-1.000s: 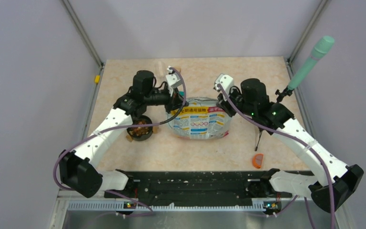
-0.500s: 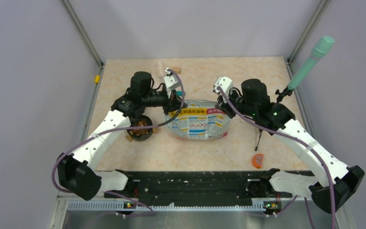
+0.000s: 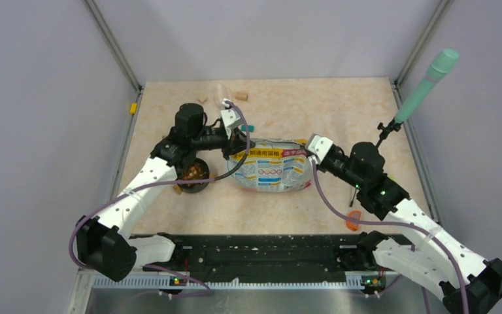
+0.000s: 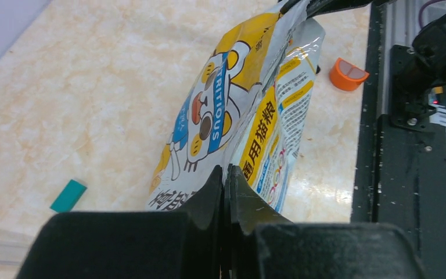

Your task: Serve the pet food

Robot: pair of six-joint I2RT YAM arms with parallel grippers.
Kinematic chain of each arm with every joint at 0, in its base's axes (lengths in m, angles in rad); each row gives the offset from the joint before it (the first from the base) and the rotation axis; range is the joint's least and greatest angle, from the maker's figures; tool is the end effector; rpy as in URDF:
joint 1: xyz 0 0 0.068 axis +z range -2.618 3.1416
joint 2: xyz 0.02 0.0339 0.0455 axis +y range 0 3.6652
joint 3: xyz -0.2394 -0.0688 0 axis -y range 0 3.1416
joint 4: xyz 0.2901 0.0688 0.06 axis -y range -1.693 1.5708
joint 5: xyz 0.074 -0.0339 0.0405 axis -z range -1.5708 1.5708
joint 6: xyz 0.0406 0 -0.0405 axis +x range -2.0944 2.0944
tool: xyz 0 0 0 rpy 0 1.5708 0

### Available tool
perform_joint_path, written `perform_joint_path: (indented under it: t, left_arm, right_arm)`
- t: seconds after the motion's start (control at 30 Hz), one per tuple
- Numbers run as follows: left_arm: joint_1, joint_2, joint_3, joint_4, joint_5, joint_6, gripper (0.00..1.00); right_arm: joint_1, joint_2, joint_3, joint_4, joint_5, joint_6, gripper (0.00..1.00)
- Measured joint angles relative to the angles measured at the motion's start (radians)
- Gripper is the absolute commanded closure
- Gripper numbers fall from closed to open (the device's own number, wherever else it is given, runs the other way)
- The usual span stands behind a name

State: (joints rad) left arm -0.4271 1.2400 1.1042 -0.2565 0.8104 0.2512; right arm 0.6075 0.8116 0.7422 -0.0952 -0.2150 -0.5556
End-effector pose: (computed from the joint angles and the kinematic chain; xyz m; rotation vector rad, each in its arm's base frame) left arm 0.2900 -0.1643 0.3211 1.1242 1.5801 -0.9059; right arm 0.2093 0.1560 0.3083 -1.0823 1.3584 0.2246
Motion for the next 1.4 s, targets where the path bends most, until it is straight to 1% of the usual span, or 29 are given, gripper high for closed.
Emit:
perform_joint_path:
  t: [0.03,0.17,0.3,0.5,0.53,0.6,0.67,0.73,0.83,0.87,0.93,0.97,1.0,1.03,1.17,1.27,1.4]
  left_arm:
    - [0.0,-0.009,-0.016,0.022,-0.008,0.012,1.0]
    - [0.0,-0.022,-0.05,0.087,-0.036,0.063,1.0]
    - [0.0,-0.032,-0.078,0.137,-0.065,0.115,0.96]
    - [-0.001,-0.033,-0.085,0.163,-0.108,0.147,0.95]
    - [-0.001,-0.033,-0.085,0.166,-0.111,0.146,0.93]
    - [-0.002,-0.033,-0.085,0.168,-0.116,0.143,0.89]
    - [-0.002,-0.033,-0.085,0.17,-0.122,0.141,0.76]
    - [-0.002,-0.034,-0.085,0.175,-0.139,0.138,0.72]
    - [0.001,-0.042,-0.085,0.175,-0.164,0.125,0.61]
    - [0.003,-0.045,-0.085,0.175,-0.175,0.12,0.59]
    - [0.011,-0.047,-0.078,0.17,-0.19,0.111,0.58]
    - [0.016,-0.047,-0.072,0.165,-0.201,0.109,0.57]
    - [0.022,-0.047,-0.068,0.157,-0.212,0.103,0.56]
    - [0.032,-0.047,-0.061,0.143,-0.226,0.094,0.56]
    - [0.057,-0.047,-0.018,0.097,-0.244,0.055,0.54]
    - [0.062,-0.04,0.063,0.014,-0.246,0.025,0.54]
    - [0.073,-0.022,0.22,-0.066,-0.238,0.003,0.53]
  right_arm:
    - [0.0,-0.009,-0.019,0.037,0.01,-0.014,1.0]
    - [0.0,0.002,-0.035,0.098,0.037,-0.034,1.0]
    - [0.0,0.02,-0.041,0.133,0.048,-0.037,1.0]
    - [0.0,0.048,-0.041,0.171,0.072,-0.045,1.0]
    - [0.0,0.048,-0.041,0.173,0.074,-0.047,1.0]
    - [0.0,0.048,-0.041,0.174,0.075,-0.047,1.0]
    - [0.0,0.048,-0.041,0.174,0.076,-0.046,1.0]
    - [-0.001,0.048,-0.039,0.165,0.077,-0.045,1.0]
    - [-0.005,0.049,-0.005,0.099,0.067,-0.043,1.0]
    - [-0.008,0.049,0.01,0.069,0.063,-0.043,0.97]
    - [-0.012,0.049,0.029,0.029,0.061,-0.038,0.68]
    - [-0.015,0.049,0.038,0.01,0.063,-0.038,0.58]
    - [-0.022,0.047,0.048,-0.011,0.081,-0.038,0.51]
    - [-0.037,0.043,0.061,-0.037,0.098,-0.042,0.47]
    - [-0.07,0.04,0.113,-0.132,0.134,-0.044,0.39]
    - [-0.073,0.04,0.151,-0.188,0.132,-0.037,0.38]
    - [-0.073,0.04,0.196,-0.248,0.108,-0.02,0.37]
